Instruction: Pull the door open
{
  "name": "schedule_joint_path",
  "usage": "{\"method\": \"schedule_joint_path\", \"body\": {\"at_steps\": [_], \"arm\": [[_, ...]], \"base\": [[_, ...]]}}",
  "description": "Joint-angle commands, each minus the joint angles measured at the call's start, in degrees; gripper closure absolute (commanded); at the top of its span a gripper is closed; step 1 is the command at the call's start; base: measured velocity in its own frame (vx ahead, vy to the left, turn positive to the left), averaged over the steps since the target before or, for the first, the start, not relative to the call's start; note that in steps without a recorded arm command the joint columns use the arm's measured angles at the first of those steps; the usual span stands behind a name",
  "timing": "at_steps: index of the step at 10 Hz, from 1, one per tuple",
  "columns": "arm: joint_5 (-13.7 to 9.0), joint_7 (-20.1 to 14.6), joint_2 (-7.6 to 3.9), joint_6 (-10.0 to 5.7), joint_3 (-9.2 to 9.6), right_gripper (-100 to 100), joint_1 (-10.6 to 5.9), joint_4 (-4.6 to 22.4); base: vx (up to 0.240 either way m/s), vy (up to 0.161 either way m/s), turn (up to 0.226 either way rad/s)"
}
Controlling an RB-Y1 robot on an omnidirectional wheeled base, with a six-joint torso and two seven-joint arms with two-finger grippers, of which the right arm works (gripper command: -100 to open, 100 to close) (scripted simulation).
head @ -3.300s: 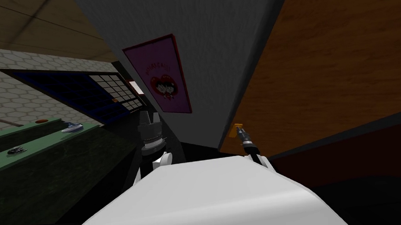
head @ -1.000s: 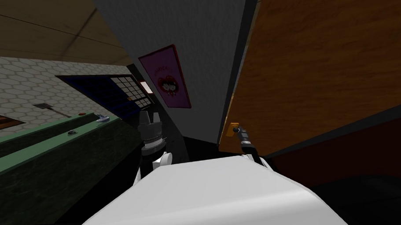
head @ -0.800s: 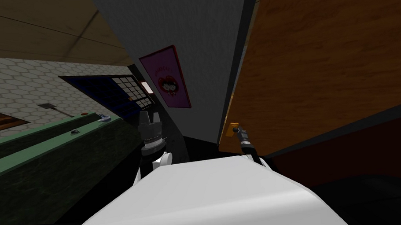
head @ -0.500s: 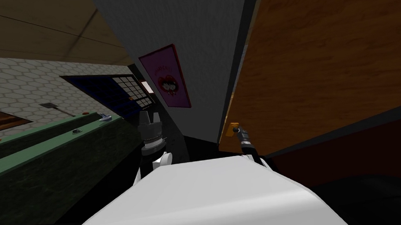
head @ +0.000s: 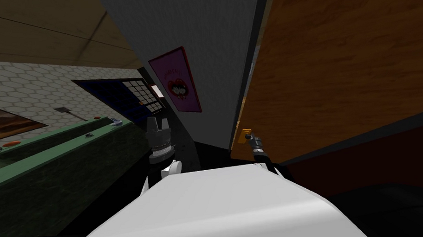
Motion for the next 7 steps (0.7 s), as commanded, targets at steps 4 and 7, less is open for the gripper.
{"method": "schedule_joint_path", "body": {"at_steps": [4, 7], "arm": [[-3.56, -3.95, -0.3, -1.42, 2.88, 100, -0.54, -1.16], [-3.56, -3.95, -0.3, -1.42, 2.88, 100, -0.54, -1.16]], "base": [[-0.026, -0.015, 0.025], [-0.003, 0.001, 0.003]]}}
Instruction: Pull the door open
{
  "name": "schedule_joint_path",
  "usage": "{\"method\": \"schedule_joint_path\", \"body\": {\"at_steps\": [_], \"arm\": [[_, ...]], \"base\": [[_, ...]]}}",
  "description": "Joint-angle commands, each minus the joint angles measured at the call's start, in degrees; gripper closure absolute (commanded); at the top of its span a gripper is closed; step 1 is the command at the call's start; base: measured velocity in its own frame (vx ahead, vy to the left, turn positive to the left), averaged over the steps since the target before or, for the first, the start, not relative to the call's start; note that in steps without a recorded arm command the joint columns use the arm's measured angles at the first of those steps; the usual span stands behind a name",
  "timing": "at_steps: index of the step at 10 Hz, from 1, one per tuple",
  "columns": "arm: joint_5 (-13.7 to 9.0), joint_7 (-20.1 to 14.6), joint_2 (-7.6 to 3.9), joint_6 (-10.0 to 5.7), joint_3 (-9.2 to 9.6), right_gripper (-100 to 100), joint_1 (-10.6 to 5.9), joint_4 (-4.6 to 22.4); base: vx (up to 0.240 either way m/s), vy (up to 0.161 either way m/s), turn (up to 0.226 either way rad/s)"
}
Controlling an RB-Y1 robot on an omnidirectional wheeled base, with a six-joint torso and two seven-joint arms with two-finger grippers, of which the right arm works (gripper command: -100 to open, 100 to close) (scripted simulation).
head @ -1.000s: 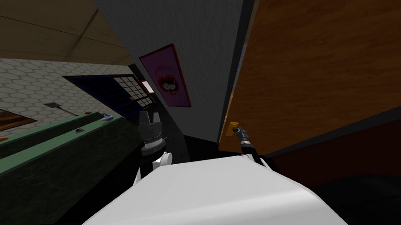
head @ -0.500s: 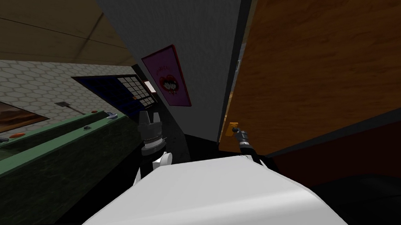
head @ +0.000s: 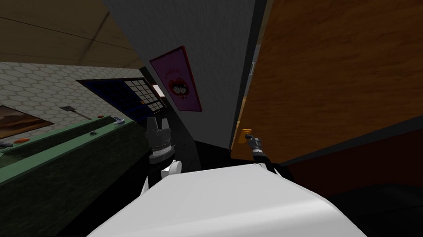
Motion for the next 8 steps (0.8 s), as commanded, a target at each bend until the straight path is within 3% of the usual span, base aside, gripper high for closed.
{"method": "schedule_joint_path", "body": {"at_steps": [1, 5, 6, 8], "arm": [[0.36, 0.21, 0.59, -0.5, 1.11, 100, -0.36, -2.39], [0.36, 0.21, 0.59, -0.5, 1.11, 100, -0.36, -2.39], [-1.41, -1.74, -0.32, 0.98, 0.35, 100, -0.03, -0.72], [-2.51, -3.33, -0.75, 1.03, 0.71, 100, -0.38, -0.45]], "base": [[-0.001, 0.005, -0.008], [-0.003, 0.0, -0.001], [-0.059, -0.035, 0.043], [-0.083, -0.016, 0.046]]}}
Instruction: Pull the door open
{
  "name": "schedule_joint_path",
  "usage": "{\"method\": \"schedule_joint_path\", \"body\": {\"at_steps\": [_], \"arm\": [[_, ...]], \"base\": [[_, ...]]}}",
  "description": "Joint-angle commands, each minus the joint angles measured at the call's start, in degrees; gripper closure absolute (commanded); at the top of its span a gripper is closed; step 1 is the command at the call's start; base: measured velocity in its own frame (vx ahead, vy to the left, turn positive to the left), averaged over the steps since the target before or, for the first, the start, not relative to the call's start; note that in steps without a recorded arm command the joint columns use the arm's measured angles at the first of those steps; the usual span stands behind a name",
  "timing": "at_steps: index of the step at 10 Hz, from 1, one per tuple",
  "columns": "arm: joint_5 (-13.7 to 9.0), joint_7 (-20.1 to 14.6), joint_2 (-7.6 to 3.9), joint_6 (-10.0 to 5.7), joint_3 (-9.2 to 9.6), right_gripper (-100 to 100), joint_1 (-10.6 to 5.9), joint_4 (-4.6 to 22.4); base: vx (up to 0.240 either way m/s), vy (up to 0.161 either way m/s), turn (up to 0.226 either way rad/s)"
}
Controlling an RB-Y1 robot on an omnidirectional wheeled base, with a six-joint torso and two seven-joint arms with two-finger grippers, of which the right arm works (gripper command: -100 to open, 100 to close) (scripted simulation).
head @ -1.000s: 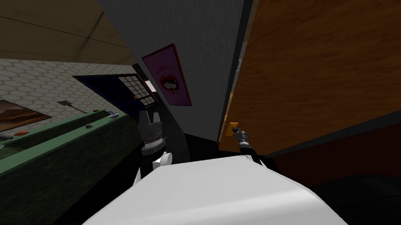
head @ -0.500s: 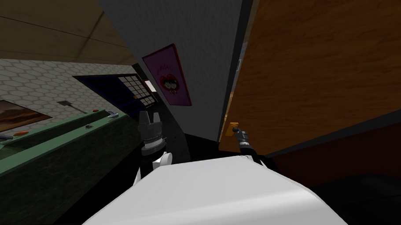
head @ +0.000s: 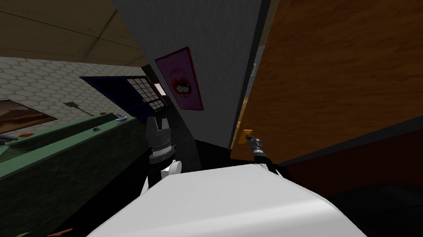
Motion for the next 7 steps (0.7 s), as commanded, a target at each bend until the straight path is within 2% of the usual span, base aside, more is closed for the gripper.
{"method": "schedule_joint_path", "body": {"at_steps": [1, 2, 3, 7], "arm": [[-1.53, -2.59, -0.4, -0.53, 1.21, 100, -1.05, -0.7], [-2.33, -3.74, -0.72, -0.49, 1.48, 100, -1.31, -0.51], [-3.74, -4.98, -0.16, 0.18, 1.19, -100, -0.44, 0.0], [-7.35, -9.73, 0.38, 0.24, 2.24, -100, -0.16, -0.92]], "base": [[-0.105, -0.009, 0.062], [-0.112, 0.005, 0.052], [-0.116, -0.017, 0.038], [-0.088, 0.01, 0.085]]}}
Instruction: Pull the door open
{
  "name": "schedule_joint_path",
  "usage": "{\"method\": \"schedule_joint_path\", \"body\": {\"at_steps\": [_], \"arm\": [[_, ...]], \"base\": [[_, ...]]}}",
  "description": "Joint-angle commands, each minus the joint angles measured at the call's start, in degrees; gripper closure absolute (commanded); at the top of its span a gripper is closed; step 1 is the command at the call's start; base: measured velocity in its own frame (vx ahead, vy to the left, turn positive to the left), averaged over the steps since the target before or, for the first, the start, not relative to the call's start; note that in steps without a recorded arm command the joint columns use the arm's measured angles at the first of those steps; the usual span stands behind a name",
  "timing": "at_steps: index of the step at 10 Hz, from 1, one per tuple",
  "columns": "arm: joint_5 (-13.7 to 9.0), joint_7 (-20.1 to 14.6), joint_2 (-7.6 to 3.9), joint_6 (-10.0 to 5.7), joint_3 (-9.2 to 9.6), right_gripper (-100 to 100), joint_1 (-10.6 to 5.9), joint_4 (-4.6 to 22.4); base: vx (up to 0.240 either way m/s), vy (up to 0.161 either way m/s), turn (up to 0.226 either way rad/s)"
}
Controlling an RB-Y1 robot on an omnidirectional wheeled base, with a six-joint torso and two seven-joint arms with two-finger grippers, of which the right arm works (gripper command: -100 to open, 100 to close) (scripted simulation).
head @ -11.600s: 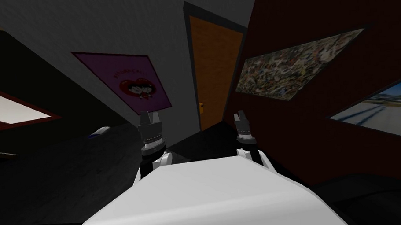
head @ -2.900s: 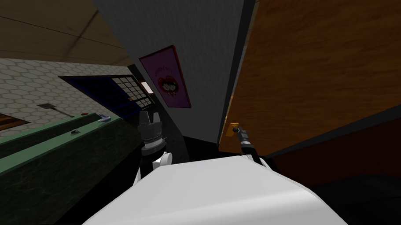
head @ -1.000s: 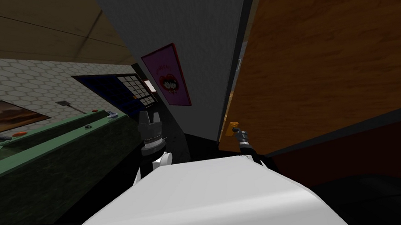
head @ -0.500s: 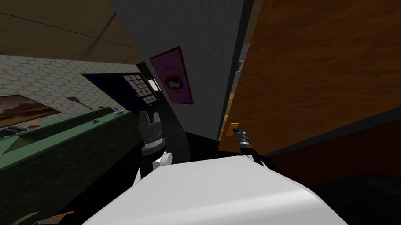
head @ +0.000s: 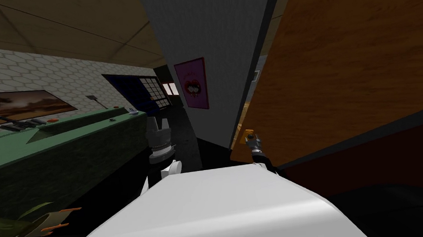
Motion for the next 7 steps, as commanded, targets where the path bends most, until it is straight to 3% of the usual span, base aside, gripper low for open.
{"method": "schedule_joint_path", "body": {"at_steps": [1, 7], "arm": [[-1.76, -2.42, 0.29, 0.09, 0.52, -100, 0.19, -0.56], [-9.13, -12.1, 1.37, 0.23, 2.68, -100, 0.77, -2.43]], "base": [[-0.083, -0.013, 0.07], [-0.095, -0.02, 0.082]]}}
